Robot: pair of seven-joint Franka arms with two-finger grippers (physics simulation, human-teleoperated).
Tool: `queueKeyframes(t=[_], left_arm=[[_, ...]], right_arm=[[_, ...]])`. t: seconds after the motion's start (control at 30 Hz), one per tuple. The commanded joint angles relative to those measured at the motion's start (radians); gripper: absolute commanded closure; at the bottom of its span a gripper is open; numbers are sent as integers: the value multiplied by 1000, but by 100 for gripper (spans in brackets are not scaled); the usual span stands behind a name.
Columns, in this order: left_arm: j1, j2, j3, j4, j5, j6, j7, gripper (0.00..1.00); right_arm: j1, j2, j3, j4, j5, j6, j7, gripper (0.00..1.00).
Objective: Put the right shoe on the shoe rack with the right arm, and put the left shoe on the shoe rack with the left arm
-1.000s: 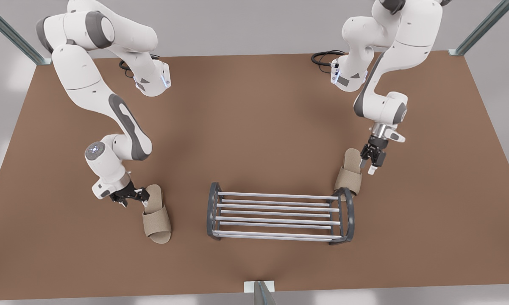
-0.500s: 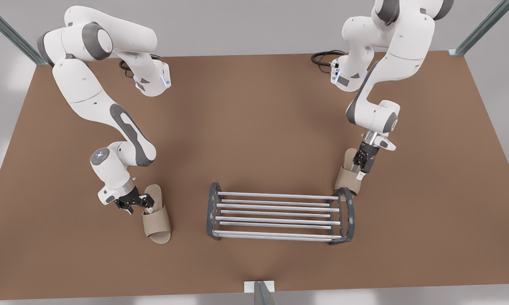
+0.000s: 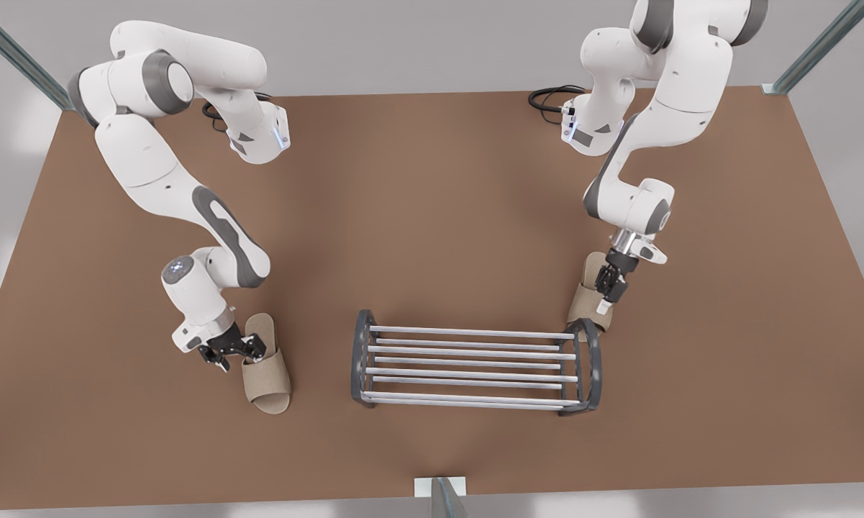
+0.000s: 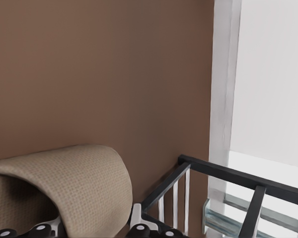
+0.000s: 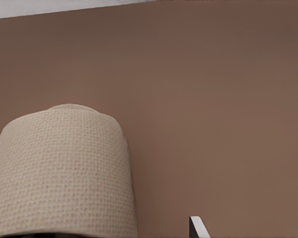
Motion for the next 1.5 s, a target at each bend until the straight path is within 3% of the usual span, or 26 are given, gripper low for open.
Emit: queueKeyframes(t=[0.0,0.2,0.27,0.5,0.57,0.6,0.63,0.67,0.73,0.77,0.83,0.87,0.93,1.03,1.07,1.13,1.2,1.3,1.47], left_arm=[[-1,0,0,0,-10,0,-10,42],[-1,12,0,2,-10,0,-10,42],[-1,12,0,5,-12,0,-10,50],[25,-6,0,17,-13,0,-33,50],[30,-11,0,40,-100,0,-33,50],[30,-11,0,43,-116,0,-32,66],[31,-26,0,43,-117,0,-33,78],[36,-46,0,43,-119,0,-42,79],[45,-60,0,45,-117,0,-84,79],[47,-69,2,45,-113,3,-84,79],[79,-115,3,43,-110,9,-84,79],[93,-189,2,43,-102,35,-82,79],[87,-374,-1,65,-29,151,-87,79],[91,-493,0,149,16,343,-142,79],[91,-502,-46,244,16,496,-168,79],[84,-502,-174,362,2,727,-187,79],[44,-499,-259,416,-7,849,-250,79],[-59,-453,-265,427,-13,868,-274,79],[-107,-194,-274,620,31,856,-274,79]], right_arm=[[3,3,0,4,-7,22,-58,0],[6,30,0,13,-8,53,-58,0],[8,44,0,17,-8,67,-58,0],[17,59,0,40,-7,73,-57,0],[17,58,0,40,-7,73,-58,0],[18,58,0,40,-7,73,-58,2],[18,56,0,40,-7,73,-58,9],[18,55,0,40,-8,73,-60,28],[20,46,0,54,-8,68,-87,55],[20,33,0,54,-8,64,-89,62],[20,10,5,54,-8,51,-89,63],[18,3,8,54,-8,51,-136,79],[11,-43,8,48,-10,51,-206,79],[12,-158,8,59,-16,12,-305,79],[18,-188,11,96,-16,-51,-322,79],[18,-217,25,257,-14,-344,-325,79],[20,-221,25,329,-14,-465,-327,79],[38,-249,25,364,-13,-573,-324,79],[104,-286,20,451,-16,-827,-151,79]])
